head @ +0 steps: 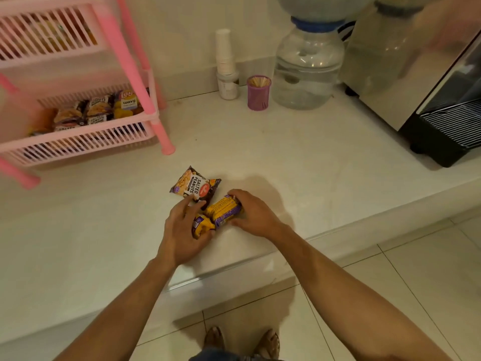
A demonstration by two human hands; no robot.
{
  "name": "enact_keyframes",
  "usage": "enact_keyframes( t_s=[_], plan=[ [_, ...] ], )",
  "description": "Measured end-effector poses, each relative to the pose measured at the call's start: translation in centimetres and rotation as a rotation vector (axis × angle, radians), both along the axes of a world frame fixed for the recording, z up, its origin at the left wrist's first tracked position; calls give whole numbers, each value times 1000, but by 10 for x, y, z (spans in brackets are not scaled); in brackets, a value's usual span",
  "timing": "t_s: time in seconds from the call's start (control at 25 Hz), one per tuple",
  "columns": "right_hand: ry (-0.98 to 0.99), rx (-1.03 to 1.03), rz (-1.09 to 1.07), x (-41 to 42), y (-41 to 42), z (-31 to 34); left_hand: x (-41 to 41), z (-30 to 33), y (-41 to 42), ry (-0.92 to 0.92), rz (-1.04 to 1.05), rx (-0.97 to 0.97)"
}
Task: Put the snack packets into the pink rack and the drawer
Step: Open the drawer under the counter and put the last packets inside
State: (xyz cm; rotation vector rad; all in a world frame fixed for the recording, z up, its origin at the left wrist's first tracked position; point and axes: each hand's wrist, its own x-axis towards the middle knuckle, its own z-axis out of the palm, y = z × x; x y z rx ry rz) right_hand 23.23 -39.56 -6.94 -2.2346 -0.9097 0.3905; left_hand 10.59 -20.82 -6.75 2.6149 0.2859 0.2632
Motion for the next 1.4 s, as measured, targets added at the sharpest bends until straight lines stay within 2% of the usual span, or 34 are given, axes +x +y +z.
enact_keyframes(
  t_s=[0.24, 0.36, 0.52, 0.64, 0.8, 1.0, 1.2, 1.4],
  plan=[
    [-67, 34, 59, -3, 1, 0, 0, -1, -4, -52, 1, -86],
    [-46, 88, 30, -2, -11, 3, -2, 0, -8, -136, -25, -64],
    [102, 309, -306, -5, -38, 14, 5, 5, -10, -302, -74, -19],
    [124, 369, -553, 1, -63, 19, 26, 12, -15, -357, -151, -63],
    [104, 353, -750, 10, -96, 17, 58, 14, -45, -307, -308, -57],
    [2, 324, -840, 46, -141, 15, 106, 11, -92, -216, -411, -65],
    [-57, 264, -787, 92, -194, 15, 146, 9, -146, -41, -443, -114],
    [-82, 248, -720, 122, -229, 8, 176, 5, -197, 15, -350, -123]
  ],
)
